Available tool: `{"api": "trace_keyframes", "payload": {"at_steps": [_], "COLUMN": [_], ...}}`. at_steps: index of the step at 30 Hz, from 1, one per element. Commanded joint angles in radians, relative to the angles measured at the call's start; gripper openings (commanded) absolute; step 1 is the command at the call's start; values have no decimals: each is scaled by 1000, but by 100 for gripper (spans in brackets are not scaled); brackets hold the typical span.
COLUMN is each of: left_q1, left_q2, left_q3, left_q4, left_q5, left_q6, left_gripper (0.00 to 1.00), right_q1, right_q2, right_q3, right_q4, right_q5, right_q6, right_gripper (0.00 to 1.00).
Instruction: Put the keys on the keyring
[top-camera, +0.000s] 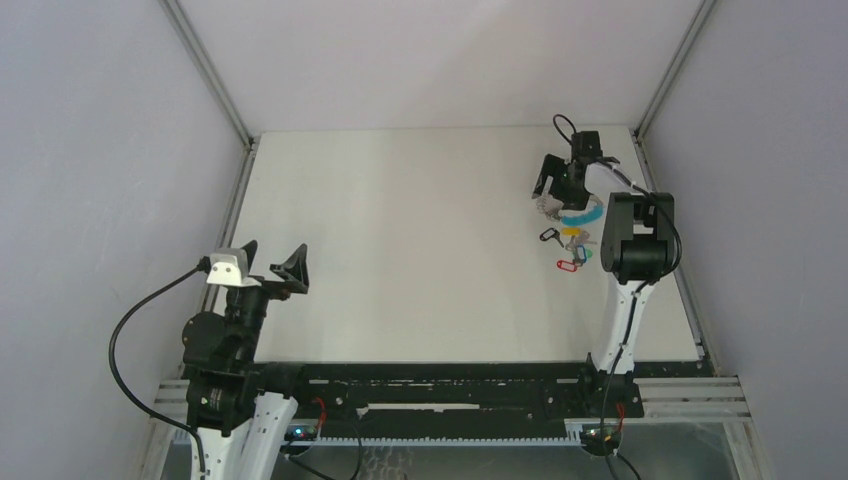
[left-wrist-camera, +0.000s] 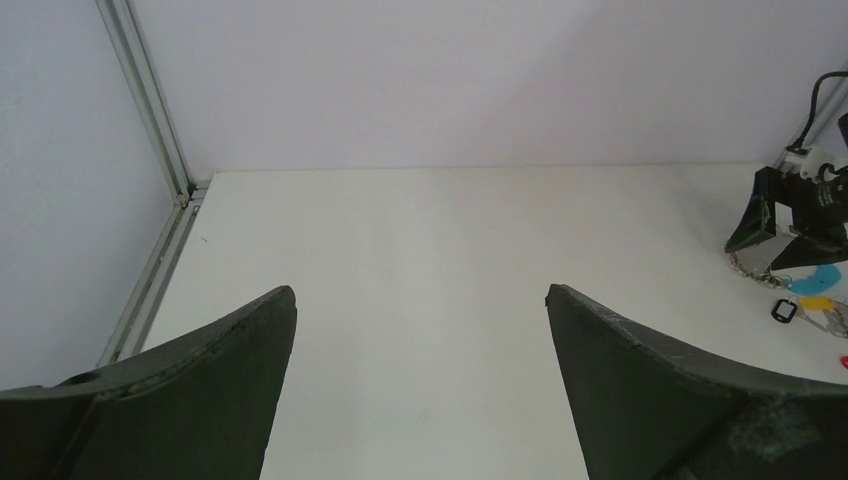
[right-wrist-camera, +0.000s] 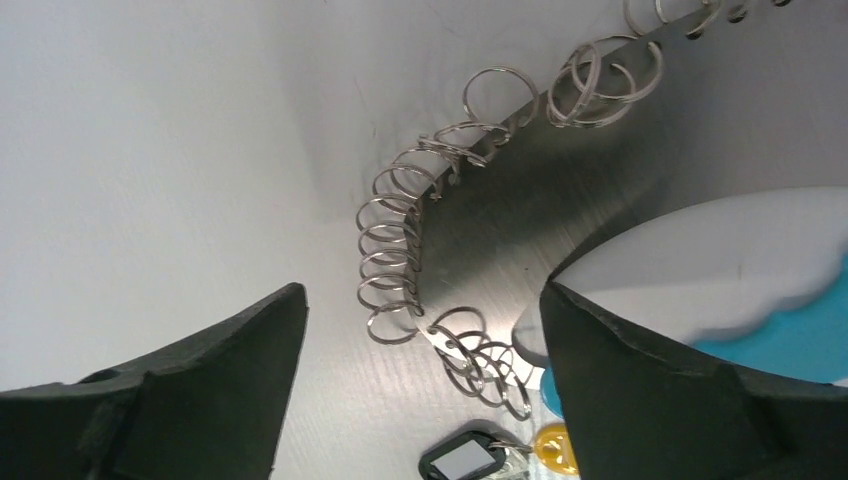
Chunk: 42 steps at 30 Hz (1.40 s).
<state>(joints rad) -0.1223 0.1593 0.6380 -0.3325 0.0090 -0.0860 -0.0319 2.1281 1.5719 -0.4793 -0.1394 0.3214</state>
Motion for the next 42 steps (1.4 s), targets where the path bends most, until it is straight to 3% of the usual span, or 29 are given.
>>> {"api": "trace_keyframes", "payload": {"at_steps": [1,2,14,21,34,42], "left_q1": [-6,-6,-9,-9,-13,-25], "left_q2": [10,8,2,-3,25,135], "left_q3": [2,2,0,-1,0,52], "left_q4": [28,28,29,27,25,-10], "left_q5": [23,25,29,31,44,144], "left_q6": [15,15,14,15,4,-72], "left_gripper": [100,100,100,100,100,98], "right_q1": [43,55,213,349,676,865], "right_q2": [29,29,116,130,-7,-74], "right_q3": [55,63,205,233,63,-76], "right_q4": [-70,-82,-169,-196,-183,-131], "right_q5": [-21,0,-28,-65,-81,-71], "right_q6": [17,5,-70,-109,-156,-125], "right_gripper": [91,94,76,71,72,74]}}
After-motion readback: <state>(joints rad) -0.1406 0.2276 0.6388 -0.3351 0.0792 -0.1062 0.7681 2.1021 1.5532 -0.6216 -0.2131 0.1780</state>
